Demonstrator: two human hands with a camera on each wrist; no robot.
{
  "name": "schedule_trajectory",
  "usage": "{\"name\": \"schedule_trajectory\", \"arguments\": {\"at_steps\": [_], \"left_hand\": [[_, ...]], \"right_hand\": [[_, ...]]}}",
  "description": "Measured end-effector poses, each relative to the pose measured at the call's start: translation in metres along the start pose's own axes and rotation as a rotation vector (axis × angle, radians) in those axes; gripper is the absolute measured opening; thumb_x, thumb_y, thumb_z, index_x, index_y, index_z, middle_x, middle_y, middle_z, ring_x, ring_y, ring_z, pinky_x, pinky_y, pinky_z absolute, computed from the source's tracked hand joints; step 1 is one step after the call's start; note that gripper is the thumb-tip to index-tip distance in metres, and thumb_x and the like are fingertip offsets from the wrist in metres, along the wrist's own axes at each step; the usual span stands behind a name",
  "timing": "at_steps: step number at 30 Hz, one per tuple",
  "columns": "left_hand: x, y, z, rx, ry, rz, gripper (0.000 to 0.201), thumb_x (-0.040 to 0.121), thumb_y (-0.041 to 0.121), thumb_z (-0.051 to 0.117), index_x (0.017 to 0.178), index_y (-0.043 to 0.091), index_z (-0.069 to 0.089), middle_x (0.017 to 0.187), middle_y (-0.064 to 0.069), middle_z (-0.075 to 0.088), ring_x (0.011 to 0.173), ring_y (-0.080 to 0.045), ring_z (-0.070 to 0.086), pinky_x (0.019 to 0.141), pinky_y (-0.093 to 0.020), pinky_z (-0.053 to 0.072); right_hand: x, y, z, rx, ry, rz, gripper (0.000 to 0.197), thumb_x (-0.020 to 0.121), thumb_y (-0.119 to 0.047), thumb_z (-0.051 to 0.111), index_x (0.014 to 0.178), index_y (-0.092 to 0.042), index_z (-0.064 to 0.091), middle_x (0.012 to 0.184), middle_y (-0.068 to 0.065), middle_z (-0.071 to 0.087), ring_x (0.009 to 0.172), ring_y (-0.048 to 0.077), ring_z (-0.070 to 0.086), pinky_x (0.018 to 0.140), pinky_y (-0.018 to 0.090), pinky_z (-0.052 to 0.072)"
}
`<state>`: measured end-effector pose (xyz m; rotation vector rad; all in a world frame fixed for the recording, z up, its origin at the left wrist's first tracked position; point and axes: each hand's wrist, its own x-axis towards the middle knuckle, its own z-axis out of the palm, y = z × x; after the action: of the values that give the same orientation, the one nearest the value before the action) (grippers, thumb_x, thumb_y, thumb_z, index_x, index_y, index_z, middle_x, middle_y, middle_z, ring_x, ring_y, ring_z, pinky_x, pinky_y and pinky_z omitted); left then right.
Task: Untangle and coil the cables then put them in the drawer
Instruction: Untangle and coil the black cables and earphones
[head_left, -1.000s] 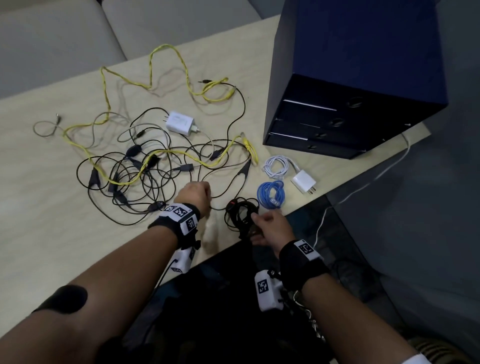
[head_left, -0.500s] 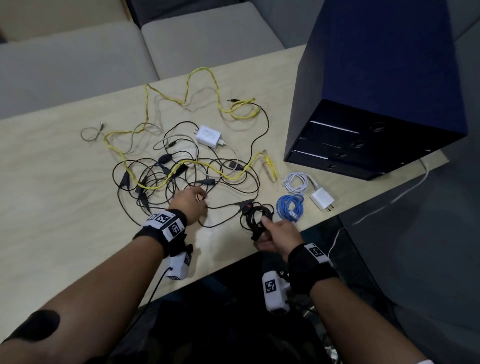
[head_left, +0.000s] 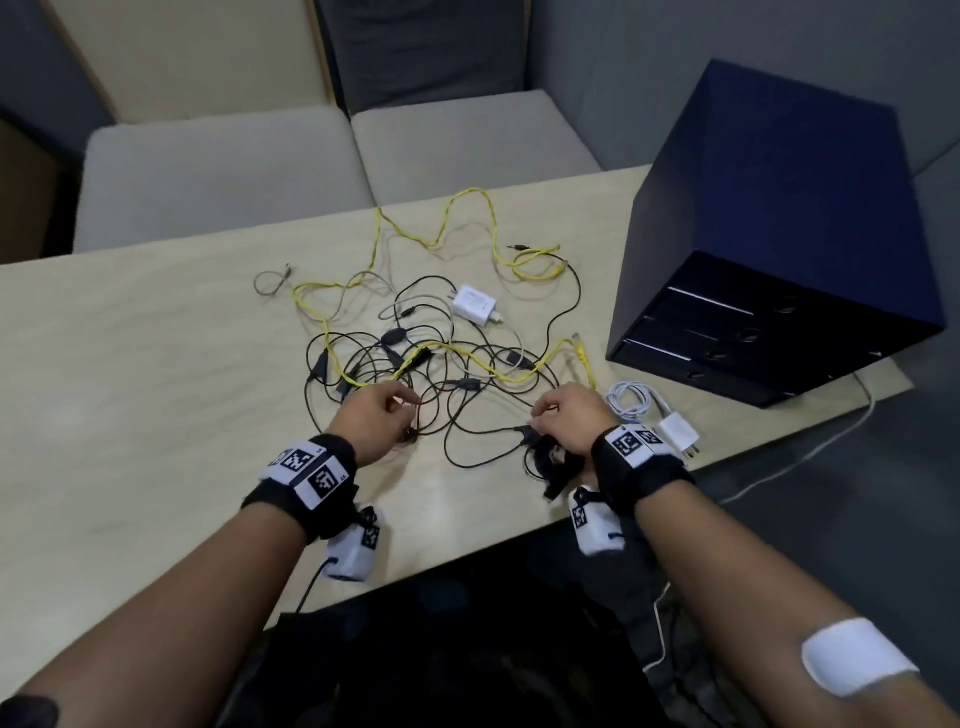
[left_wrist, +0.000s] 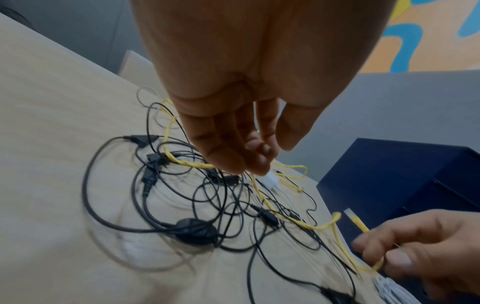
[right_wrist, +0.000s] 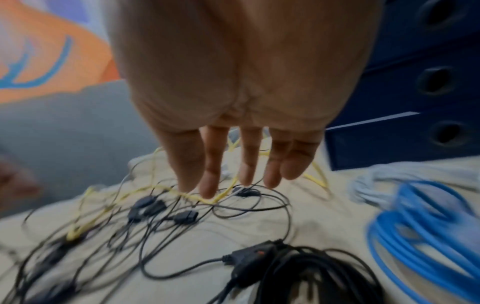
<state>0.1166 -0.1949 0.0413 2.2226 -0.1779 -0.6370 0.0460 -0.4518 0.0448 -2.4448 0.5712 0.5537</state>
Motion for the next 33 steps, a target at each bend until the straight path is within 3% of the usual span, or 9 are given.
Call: {"name": "schedule_trajectory", "arguments": {"at_steps": [3,6,11,17,20,22,27,30,33], "left_hand": [[-0.001,-0.002,-0.006,-0.029,0.023,-0.020,0.012,0.090,0.015,0.058,0.089,0.024,0.064,0.067,-0.005,0.057,0.060,-0.020,0.058,0.052,-0.023,0.044],[-0.001,-0.001,-0.005,-0.092,0.061,-0.050,0.012,0.090,0.011,0.057,0.091,0.021,0.064,0.067,-0.006,0.056,0.060,-0.023,0.058,0.049,-0.020,0.045],[0.000,0.000,0.000,-0.085,0.111,-0.098,0.011,0.090,0.013,0.058,0.090,0.024,0.063,0.065,-0.002,0.056,0.059,-0.019,0.057,0.050,-0.015,0.043],[0.001,0.001,0.009,-0.105,0.146,-0.158,0.010,0.090,0.016,0.057,0.095,0.022,0.063,0.071,-0.005,0.057,0.061,-0.018,0.055,0.057,-0.023,0.046],[0.003,0.003,0.009,-0.118,0.150,-0.164,0.010,0.091,0.016,0.056,0.095,0.022,0.063,0.070,-0.007,0.055,0.062,-0.020,0.055,0.060,-0.027,0.047],[0.004,0.006,0.007,-0.132,0.150,-0.155,0.010,0.092,0.015,0.056,0.096,0.021,0.062,0.071,-0.008,0.055,0.063,-0.021,0.056,0.059,-0.027,0.047],[0.013,0.019,0.003,-0.189,0.155,-0.110,0.015,0.090,0.016,0.061,0.104,0.018,0.061,0.075,-0.001,0.058,0.062,-0.016,0.056,0.055,-0.026,0.047],[0.019,0.036,-0.001,-0.216,0.136,-0.021,0.038,0.084,0.020,0.070,0.119,0.022,0.055,0.091,0.006,0.059,0.069,-0.010,0.055,0.063,-0.019,0.045],[0.023,0.060,-0.006,-0.216,0.042,0.083,0.075,0.078,0.024,0.077,0.140,0.031,0.035,0.120,0.005,0.050,0.099,-0.009,0.056,0.079,-0.013,0.046]], "right_hand": [[0.020,-0.020,0.009,-0.221,-0.117,-0.126,0.001,0.079,-0.031,0.070,0.080,-0.031,0.071,0.111,-0.003,0.064,0.110,0.022,0.055,0.092,0.035,0.048],[0.036,-0.038,0.023,-0.526,-0.248,-0.210,0.023,0.078,-0.028,0.072,0.101,-0.030,0.070,0.119,0.002,0.058,0.120,0.028,0.043,0.102,0.041,0.037],[0.052,-0.046,0.045,-0.906,-0.376,-0.323,0.062,0.072,-0.040,0.077,0.126,-0.023,0.054,0.128,0.011,0.046,0.124,0.034,0.037,0.099,0.049,0.035],[0.062,-0.053,0.060,-0.989,-0.426,-0.401,0.030,0.086,-0.010,0.055,0.115,-0.018,0.062,0.123,0.005,0.058,0.117,0.030,0.053,0.100,0.049,0.033],[0.068,-0.055,0.041,-0.852,-0.439,-0.500,0.019,0.083,-0.011,0.055,0.101,-0.013,0.060,0.106,0.008,0.062,0.096,0.032,0.061,0.078,0.037,0.047],[0.066,-0.063,0.017,-0.647,-0.385,-0.541,0.012,0.087,-0.014,0.051,0.099,-0.012,0.051,0.093,0.009,0.057,0.084,0.031,0.059,0.064,0.030,0.042],[0.050,-0.099,-0.064,-0.139,-0.150,-0.600,0.012,0.089,-0.015,0.047,0.081,-0.020,0.041,0.074,0.000,0.049,0.064,0.018,0.047,0.057,0.028,0.038],[0.030,-0.124,-0.112,0.079,-0.058,-0.591,0.019,0.088,-0.012,0.047,0.074,-0.022,0.041,0.064,-0.006,0.045,0.053,0.013,0.041,0.045,0.022,0.034],[0.001,-0.151,-0.153,0.488,-0.089,-0.584,0.023,0.089,-0.003,0.045,0.073,-0.019,0.042,0.061,0.000,0.036,0.047,0.015,0.028,0.044,0.024,0.017]]}}
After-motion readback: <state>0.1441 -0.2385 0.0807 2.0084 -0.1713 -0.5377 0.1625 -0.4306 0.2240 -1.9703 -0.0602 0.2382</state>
